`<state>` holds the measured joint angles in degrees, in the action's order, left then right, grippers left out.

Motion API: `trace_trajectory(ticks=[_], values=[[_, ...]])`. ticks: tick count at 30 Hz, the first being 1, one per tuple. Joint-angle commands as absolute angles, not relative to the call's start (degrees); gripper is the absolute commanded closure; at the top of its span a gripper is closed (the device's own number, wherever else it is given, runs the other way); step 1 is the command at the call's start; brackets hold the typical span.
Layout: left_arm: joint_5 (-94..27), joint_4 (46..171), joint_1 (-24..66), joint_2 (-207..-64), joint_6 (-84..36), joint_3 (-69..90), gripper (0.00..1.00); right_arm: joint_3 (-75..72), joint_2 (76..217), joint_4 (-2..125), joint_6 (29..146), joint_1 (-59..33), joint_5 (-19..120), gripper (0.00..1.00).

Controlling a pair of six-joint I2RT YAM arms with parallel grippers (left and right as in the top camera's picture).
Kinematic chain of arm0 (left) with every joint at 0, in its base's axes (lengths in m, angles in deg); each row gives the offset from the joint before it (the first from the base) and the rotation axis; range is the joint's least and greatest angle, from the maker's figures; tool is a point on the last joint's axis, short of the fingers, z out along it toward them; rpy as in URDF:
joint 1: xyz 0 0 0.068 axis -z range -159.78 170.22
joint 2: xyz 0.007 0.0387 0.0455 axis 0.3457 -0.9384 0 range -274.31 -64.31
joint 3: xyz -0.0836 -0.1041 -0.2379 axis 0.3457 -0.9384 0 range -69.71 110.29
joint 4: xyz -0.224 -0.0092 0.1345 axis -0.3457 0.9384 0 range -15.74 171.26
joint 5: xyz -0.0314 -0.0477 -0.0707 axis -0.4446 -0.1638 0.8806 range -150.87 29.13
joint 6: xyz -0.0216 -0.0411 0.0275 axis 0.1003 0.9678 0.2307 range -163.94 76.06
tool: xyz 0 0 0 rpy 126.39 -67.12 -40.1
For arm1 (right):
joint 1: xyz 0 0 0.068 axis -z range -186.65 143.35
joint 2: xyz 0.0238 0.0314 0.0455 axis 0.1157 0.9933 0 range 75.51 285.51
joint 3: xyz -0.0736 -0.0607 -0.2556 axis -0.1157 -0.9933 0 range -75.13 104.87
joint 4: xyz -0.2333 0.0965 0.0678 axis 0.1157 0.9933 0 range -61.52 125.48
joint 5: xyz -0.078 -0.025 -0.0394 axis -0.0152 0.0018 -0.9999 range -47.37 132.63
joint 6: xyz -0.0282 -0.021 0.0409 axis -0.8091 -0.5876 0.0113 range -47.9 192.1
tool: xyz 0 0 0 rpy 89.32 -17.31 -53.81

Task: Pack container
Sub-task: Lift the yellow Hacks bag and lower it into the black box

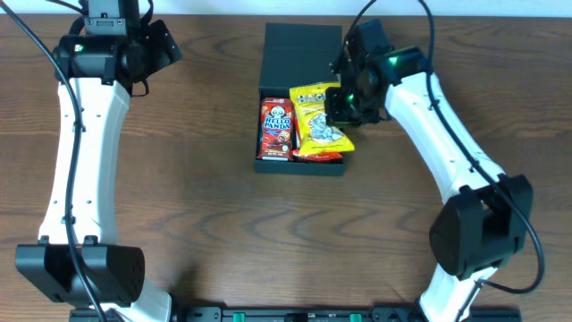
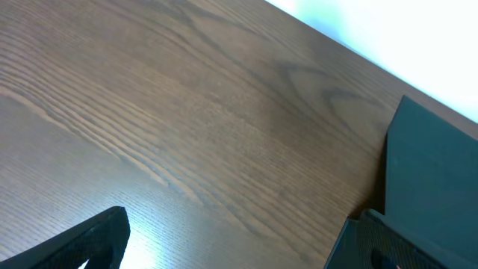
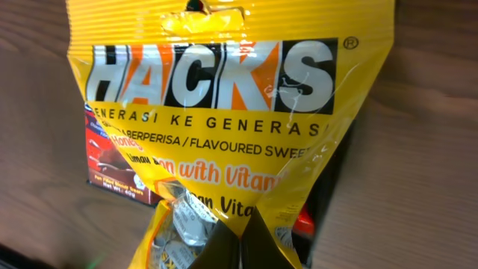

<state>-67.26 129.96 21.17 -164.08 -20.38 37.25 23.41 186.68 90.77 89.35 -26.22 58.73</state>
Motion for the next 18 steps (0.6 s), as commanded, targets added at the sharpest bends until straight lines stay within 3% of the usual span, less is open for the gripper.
trace_trajectory(ticks=[1, 18], values=[[-66.69, 130.16, 20.93, -164.30, -20.58, 37.75, 0.03, 20.11, 186.44, 88.93, 92.02, -27.49, 59.58, 0.98], [-65.30, 131.23, 20.93, -164.30, -20.58, 37.75, 0.02, 8.02, 186.44, 77.37, 100.65, -27.73, 53.50, 0.98]])
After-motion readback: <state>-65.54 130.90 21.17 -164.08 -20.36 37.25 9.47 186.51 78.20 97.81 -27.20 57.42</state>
